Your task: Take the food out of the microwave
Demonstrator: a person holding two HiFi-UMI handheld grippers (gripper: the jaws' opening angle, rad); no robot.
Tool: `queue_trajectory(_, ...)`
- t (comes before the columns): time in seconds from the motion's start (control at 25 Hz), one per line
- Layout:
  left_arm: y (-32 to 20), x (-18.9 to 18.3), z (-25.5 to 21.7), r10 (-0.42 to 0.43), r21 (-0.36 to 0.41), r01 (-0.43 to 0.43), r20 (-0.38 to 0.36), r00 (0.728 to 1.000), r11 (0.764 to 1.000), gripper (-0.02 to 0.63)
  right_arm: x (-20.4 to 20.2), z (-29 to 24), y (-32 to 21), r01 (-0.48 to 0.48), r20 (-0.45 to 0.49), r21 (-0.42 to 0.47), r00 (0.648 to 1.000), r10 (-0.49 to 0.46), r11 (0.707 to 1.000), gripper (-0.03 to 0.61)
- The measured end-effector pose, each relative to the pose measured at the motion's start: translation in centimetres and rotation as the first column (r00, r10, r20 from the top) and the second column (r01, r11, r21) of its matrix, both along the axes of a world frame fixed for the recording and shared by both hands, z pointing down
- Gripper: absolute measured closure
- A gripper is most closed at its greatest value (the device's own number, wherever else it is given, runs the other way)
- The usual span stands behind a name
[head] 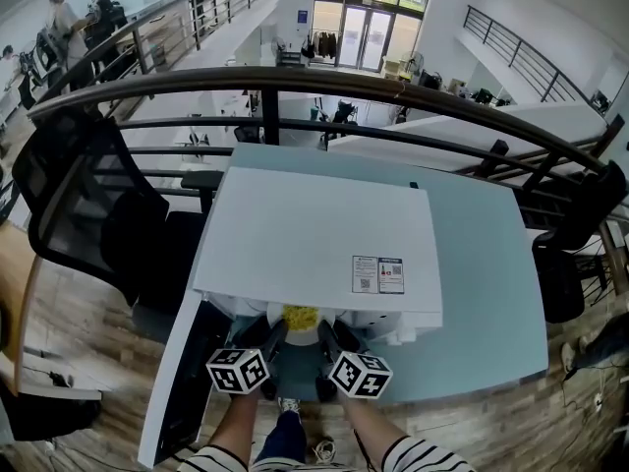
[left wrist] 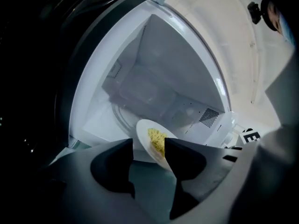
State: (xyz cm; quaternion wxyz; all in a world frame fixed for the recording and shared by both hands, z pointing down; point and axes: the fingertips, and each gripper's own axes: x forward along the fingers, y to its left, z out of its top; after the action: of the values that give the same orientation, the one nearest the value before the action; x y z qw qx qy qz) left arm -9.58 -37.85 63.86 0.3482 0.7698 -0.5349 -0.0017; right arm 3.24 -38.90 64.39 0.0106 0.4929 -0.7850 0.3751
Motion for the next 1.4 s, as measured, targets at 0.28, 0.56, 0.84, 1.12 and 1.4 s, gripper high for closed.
queue_trajectory(0.28, 0.1, 0.2, 0.7, -0.032, -0.036, 0.029, -0.094, 0.995, 0.999, 0.515, -0.5, 0.8, 0.1, 0.024, 0.038, -0.037, 0.999, -0.023, 0.999, 0.479)
queue_trajectory(0.56, 1.8, 0.6, -0.2, -0.040, -0.047, 0.034, -0.122, 0.992, 0.998, 0.526, 0.0, -0.2, 1.6, 0.032, 0.061, -0.042, 0.998, -0.030, 0.999, 0.486)
queue_trajectory(0.84, 4.4, 1.1, -2.2, -0.053, -0.016, 0.051, -0.124, 0.991, 0.999, 0.529, 0.6, -2.2, 4.2, 0.047, 0.075, -0.020, 0.996, -0.045, 0.999, 0.489)
queue_trajectory(1.12, 8.0, 1.8, -3.7, -0.070, 0.009, 0.072, -0.123, 0.990, 0.997, 0.530, 1.3, -3.7, 7.5, 0.066, 0.076, 0.001, 0.995, -0.066, 0.998, 0.491)
queue_trajectory(1.4, 12.4, 2.9, -4.5, -0.093, 0.016, 0.095, -0.119, 0.989, 0.995, 0.531, 2.4, -4.5, 11.5, 0.087, 0.085, 0.009, 0.993, -0.088, 0.996, 0.491)
